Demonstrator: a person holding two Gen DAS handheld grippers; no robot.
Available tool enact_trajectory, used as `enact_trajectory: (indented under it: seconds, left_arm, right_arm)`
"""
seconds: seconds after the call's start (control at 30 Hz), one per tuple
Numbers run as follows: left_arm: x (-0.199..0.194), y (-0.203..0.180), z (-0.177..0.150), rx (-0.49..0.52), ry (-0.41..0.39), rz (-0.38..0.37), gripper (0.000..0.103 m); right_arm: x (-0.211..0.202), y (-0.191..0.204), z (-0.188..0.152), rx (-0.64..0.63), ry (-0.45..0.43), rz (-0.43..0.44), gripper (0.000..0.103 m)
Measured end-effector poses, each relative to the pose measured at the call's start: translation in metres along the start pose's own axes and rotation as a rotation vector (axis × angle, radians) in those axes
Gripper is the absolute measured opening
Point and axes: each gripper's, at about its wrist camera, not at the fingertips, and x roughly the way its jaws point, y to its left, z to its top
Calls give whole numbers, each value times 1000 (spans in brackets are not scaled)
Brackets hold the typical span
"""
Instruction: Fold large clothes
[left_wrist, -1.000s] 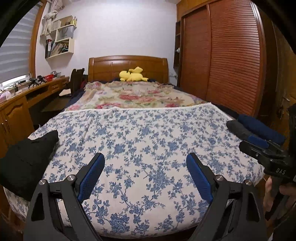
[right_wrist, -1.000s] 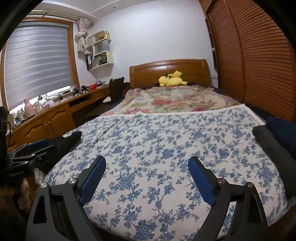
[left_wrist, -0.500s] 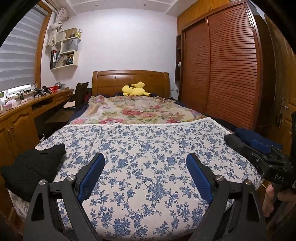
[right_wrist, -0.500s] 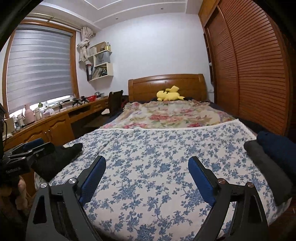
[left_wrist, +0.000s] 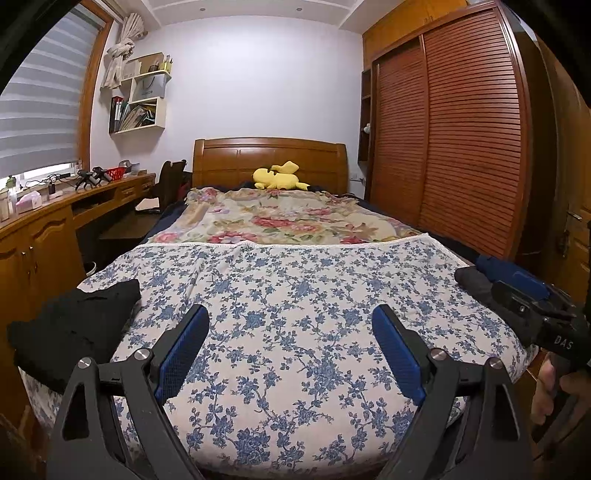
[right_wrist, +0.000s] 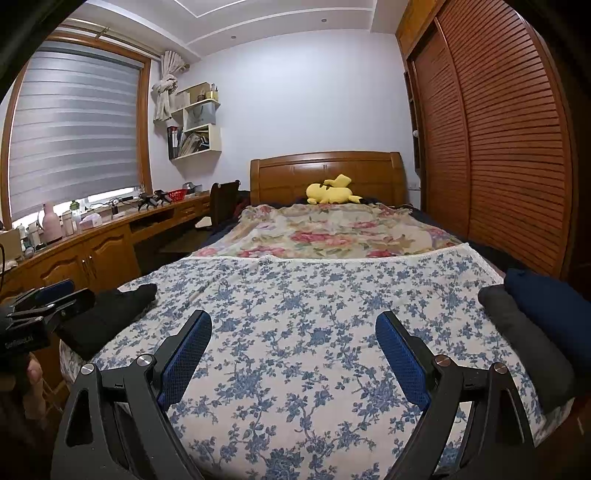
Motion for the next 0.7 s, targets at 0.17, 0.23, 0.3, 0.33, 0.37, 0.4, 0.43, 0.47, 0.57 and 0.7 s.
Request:
enact_trajectory:
  seconds: [0.17,0.23,0.3,0.33,0.37,0.4,0.43,0.47,0.57,0.7]
  left_arm:
    - [1,0,0,3,1,0,90]
    - [1,0,0,2,-1,2,90]
    - [1,0,0,0,0,0,90]
    - [0,0,0,0,0,0,90]
    - [1,0,0,0,0,0,90]
    - [1,0,0,0,0,0,90]
    - [0,0,0,1,0,0,90]
    - [1,0,0,2,0,2,90]
    - [1,0,0,1,0,1,90]
    - [1,0,0,2,1,0,90]
  right_arm:
    - [-2,-1,0,0,2,3,91]
    - [-2,-1,0,0,5,3,91]
    - [-1,-1,0,1,7,4,91]
    - [-1,-1,0,1,7,4,91]
    - [-1,-1,0,2,8,5,91]
    - [-1,-1,0,1,8,5,91]
    - [-1,-1,0,0,7,5,91]
    - [-1,-1,1,0,7,4,91]
    - [0,-1,1,-1,7,3,91]
    - [0,0,0,-4,9,3,91]
